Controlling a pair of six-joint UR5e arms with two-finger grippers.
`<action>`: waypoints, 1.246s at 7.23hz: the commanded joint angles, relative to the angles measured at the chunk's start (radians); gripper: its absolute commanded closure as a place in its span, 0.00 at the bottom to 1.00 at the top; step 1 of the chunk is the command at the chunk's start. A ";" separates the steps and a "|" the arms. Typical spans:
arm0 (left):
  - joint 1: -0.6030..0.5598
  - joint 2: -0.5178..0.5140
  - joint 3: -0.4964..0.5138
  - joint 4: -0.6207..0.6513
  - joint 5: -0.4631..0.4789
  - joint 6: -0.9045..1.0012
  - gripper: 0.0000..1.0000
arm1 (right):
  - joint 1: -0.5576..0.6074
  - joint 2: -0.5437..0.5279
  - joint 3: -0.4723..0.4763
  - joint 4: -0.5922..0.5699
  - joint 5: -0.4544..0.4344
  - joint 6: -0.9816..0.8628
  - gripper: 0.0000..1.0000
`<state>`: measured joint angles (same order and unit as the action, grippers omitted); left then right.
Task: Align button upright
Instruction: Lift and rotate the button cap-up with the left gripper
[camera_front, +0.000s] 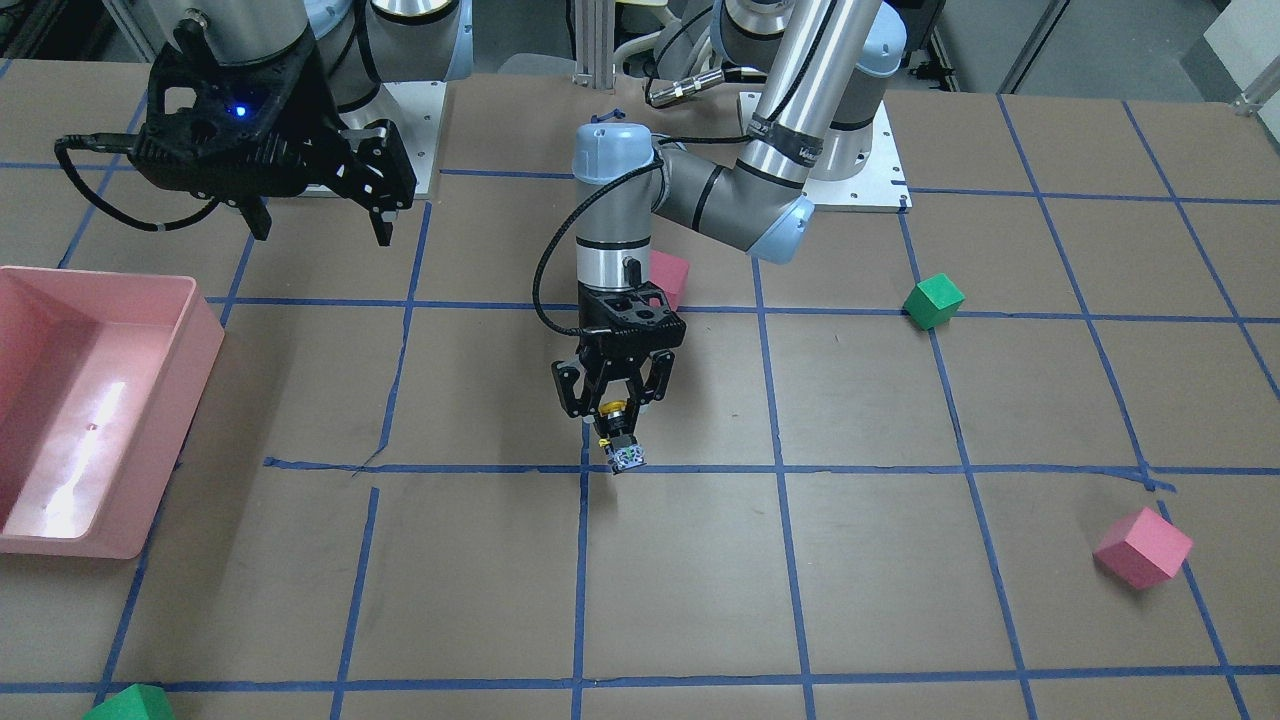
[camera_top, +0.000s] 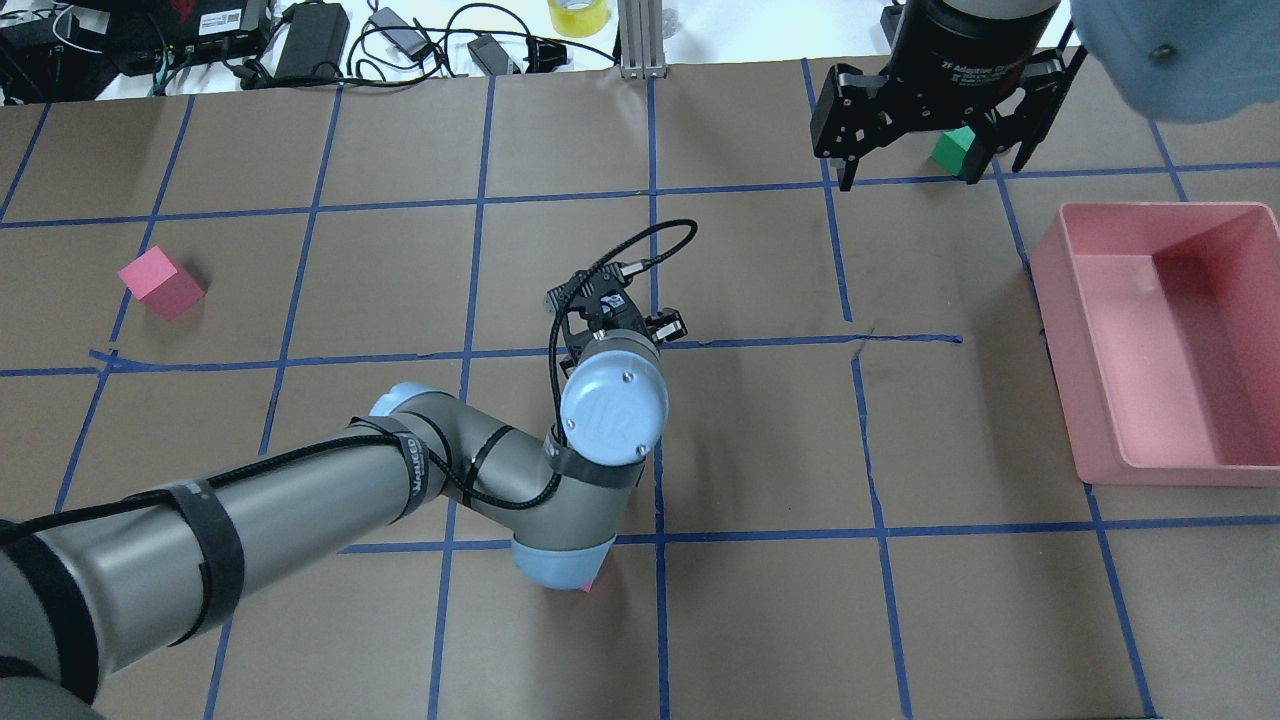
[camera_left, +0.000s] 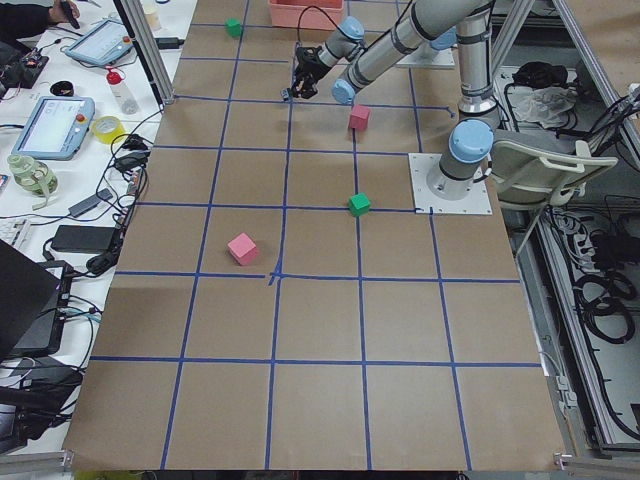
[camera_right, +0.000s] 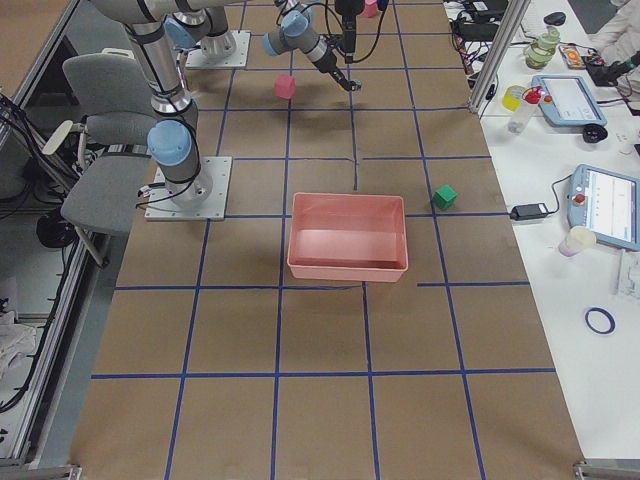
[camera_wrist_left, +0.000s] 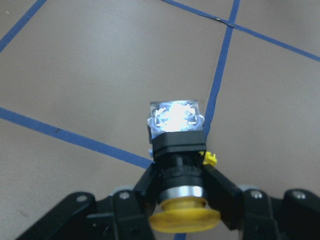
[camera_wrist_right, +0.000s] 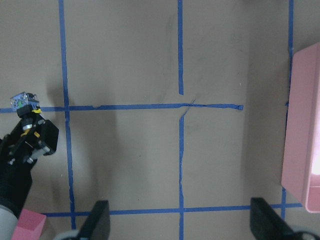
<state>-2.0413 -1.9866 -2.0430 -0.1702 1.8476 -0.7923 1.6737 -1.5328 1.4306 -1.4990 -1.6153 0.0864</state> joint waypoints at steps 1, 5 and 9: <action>0.038 0.066 0.254 -0.665 -0.062 -0.037 0.98 | 0.001 -0.001 0.005 0.032 -0.003 -0.057 0.00; 0.171 0.057 0.377 -0.891 -0.508 -0.403 0.99 | 0.000 -0.001 0.010 0.065 -0.046 -0.195 0.00; 0.213 -0.009 0.369 -0.888 -0.701 -0.718 1.00 | 0.000 -0.001 0.011 0.066 -0.048 -0.198 0.00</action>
<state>-1.8399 -1.9722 -1.6716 -1.0585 1.2131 -1.4554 1.6736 -1.5340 1.4414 -1.4333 -1.6620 -0.1063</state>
